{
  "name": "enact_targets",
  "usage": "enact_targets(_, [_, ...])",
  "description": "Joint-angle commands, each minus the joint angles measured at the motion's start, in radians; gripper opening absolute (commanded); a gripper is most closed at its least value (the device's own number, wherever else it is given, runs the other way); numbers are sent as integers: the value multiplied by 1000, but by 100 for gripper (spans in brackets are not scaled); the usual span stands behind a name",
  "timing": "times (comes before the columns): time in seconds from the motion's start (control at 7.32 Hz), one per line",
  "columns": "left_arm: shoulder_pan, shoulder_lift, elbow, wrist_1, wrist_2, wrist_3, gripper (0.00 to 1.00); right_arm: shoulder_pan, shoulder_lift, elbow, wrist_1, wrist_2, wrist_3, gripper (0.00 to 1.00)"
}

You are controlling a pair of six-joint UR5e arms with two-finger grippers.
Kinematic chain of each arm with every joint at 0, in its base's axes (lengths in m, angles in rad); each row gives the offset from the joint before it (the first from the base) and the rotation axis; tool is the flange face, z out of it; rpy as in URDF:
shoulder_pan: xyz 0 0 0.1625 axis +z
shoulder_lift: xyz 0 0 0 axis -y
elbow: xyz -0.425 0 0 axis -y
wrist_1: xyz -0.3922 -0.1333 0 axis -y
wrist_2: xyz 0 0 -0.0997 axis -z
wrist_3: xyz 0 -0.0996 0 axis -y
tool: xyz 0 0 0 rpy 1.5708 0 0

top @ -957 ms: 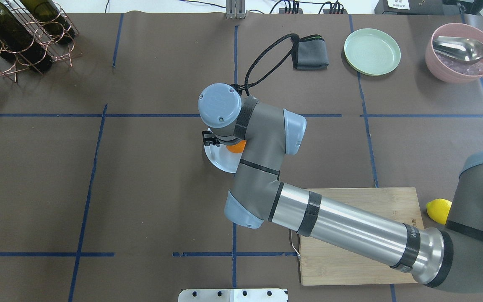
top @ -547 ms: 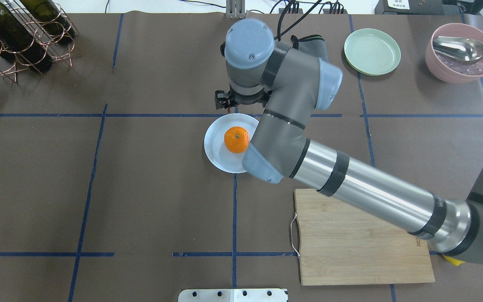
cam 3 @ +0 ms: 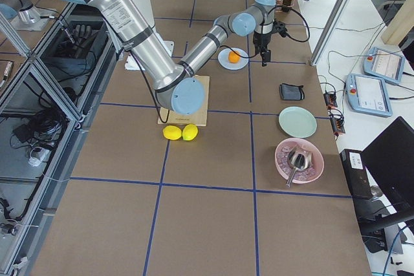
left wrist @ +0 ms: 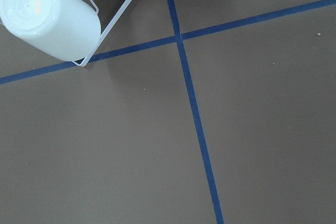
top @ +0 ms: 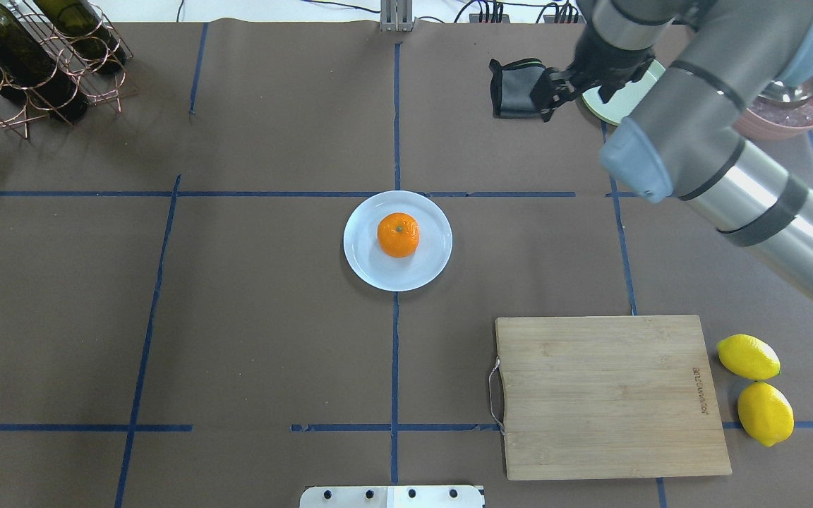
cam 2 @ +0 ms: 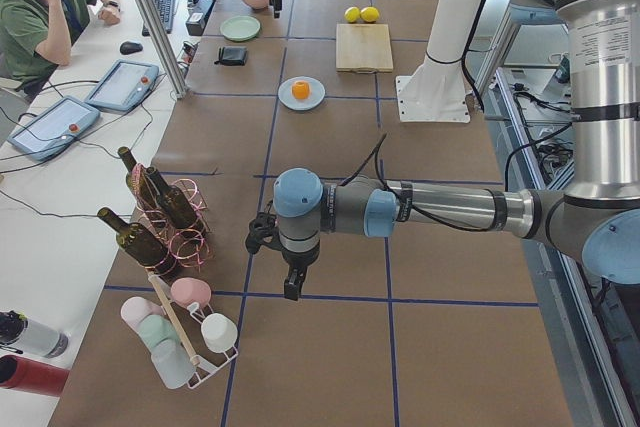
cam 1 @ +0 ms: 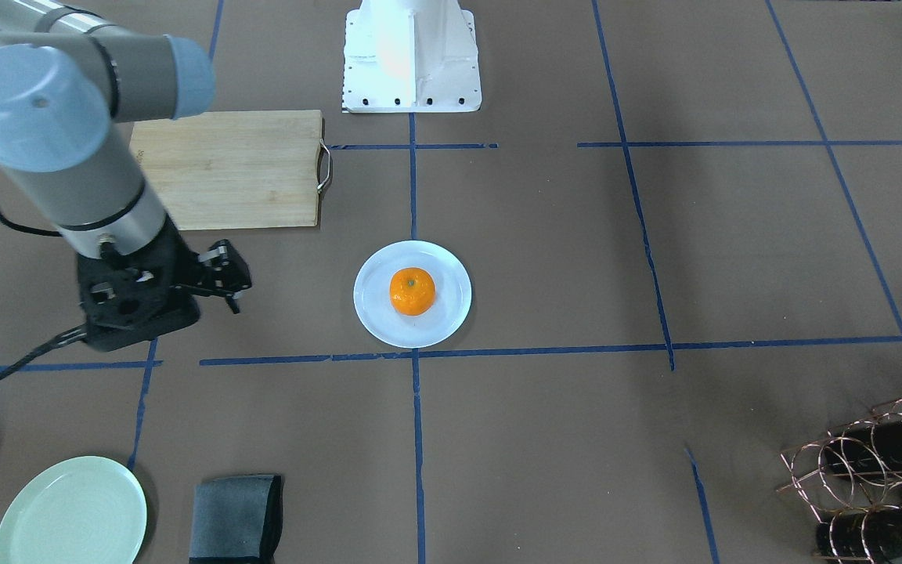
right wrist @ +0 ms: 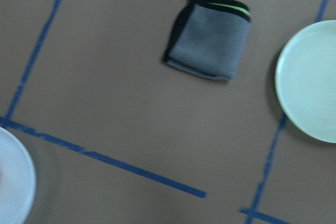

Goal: Pick orange to plate

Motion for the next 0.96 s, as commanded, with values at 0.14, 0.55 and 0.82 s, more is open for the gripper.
enact_targets(0.14, [-1, 4, 4, 3, -73, -1, 100, 212, -240, 14, 4, 44, -310, 100])
enact_targets(0.55, [-2, 7, 1, 2, -76, -1, 100, 376, -477, 14, 9, 41, -479, 100])
enact_targets(0.82, [-2, 17, -1, -1, -76, -1, 100, 493, -581, 7, 7, 75, -652, 100])
